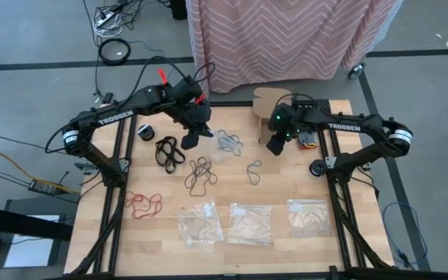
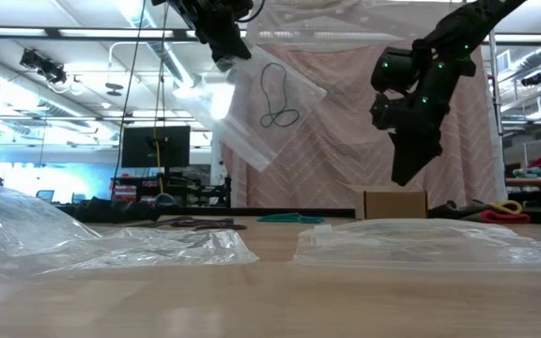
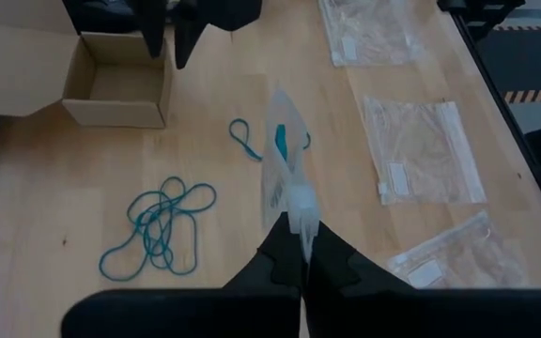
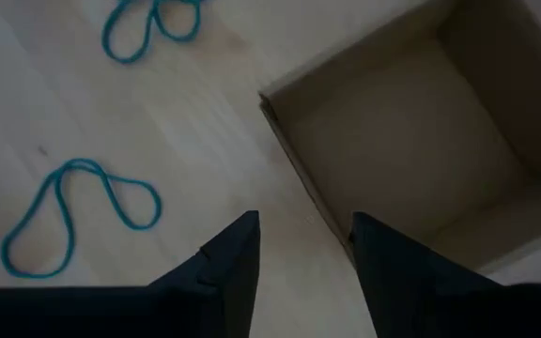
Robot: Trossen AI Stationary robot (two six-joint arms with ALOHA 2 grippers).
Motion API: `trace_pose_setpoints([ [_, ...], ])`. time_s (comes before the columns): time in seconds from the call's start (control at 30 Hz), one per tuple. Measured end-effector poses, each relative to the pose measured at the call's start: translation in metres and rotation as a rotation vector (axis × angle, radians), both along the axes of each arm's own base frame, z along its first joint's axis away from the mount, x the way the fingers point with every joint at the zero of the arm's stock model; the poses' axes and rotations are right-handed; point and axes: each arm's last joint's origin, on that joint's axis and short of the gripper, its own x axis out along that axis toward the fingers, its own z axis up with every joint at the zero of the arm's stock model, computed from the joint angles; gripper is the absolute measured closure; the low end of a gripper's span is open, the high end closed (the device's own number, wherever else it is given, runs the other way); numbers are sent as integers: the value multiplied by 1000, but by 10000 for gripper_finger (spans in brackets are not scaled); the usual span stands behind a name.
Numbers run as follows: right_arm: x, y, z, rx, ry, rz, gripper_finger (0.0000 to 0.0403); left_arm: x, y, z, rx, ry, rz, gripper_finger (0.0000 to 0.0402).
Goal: Sort rubber bands
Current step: Adjust the box to the top right of the table
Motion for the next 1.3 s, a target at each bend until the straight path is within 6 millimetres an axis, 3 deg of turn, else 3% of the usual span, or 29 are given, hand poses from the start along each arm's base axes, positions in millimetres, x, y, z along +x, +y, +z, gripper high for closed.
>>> trace_pose_setpoints([
  [0.2,-4,2,-12,12,-4,-53,260,0,0,0,-1,0,3,402],
  [0.37,-7,5,-21,46,-6,-55,311,0,0,0,-2,0,6,402],
  [0.57,-6,4,-21,92,-43,-190,394,0,0,0,-5,3,15,402],
  [0.77,12,6,-3,-34,-129,-255,402,0,0,0,-9,4,20,402],
  [0.9,16,3,13,-163,-89,-312,403,0,0,0,-9,5,21,402],
  [1.1,-4,-9,25,-247,140,-447,403,0,0,0,-7,5,19,402],
  [1.3,-20,-22,27,-230,180,-579,403,0,0,0,-3,5,14,402],
])
